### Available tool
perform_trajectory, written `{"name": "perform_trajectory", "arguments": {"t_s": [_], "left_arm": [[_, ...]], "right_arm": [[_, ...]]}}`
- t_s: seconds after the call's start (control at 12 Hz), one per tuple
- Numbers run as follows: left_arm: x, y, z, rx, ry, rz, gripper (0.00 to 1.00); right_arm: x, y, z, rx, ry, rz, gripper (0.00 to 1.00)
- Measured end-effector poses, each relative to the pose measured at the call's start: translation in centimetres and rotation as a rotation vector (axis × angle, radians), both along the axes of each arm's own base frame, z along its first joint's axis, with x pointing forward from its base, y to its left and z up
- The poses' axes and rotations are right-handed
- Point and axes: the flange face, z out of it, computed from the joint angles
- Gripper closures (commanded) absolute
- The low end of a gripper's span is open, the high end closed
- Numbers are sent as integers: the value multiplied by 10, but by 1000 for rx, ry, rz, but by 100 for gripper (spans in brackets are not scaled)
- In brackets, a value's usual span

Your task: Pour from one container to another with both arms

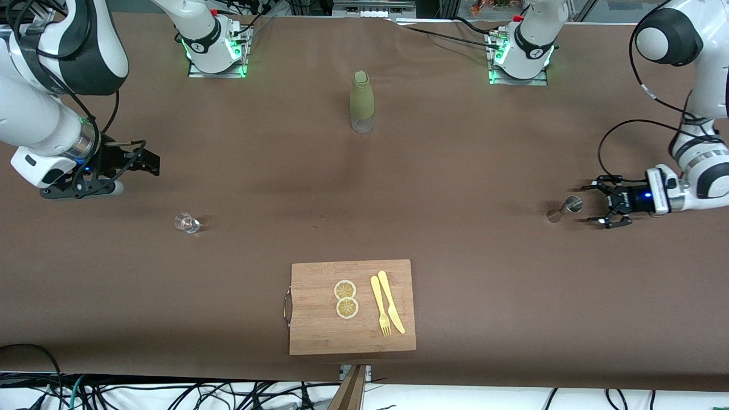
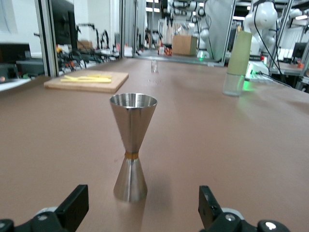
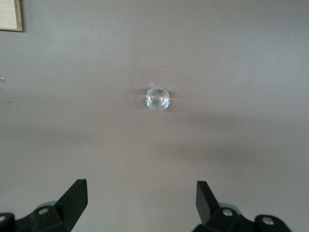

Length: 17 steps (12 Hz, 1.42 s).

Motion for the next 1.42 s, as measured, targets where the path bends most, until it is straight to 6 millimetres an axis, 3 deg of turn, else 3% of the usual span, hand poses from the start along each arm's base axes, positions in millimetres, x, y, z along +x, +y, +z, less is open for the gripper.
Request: {"name": "perform_trajectory", "arguments": {"t_s": [0.33,0.5,0.75,1.0,1.17,1.42], "left_arm": [[21,43,59,133,107,22,0],[29,48,96,181,187,52,0],[42,45,170,286,371,147,0],[54,18,246,440,575,305,0],[62,-18,284,548,650,379,0],[71,-82,333,696,764,453,0]], "right_arm": [[-7,0,48,-15,47,-88,0],[-14,-5,74,-25,64,-149,0],[-23,-17,107,-25,44,-191,0],[-27,-39,119,-20,18,-225,0],[-23,-49,121,-15,-15,-238,0],[-17,-49,124,-9,-62,-232,0]]}}
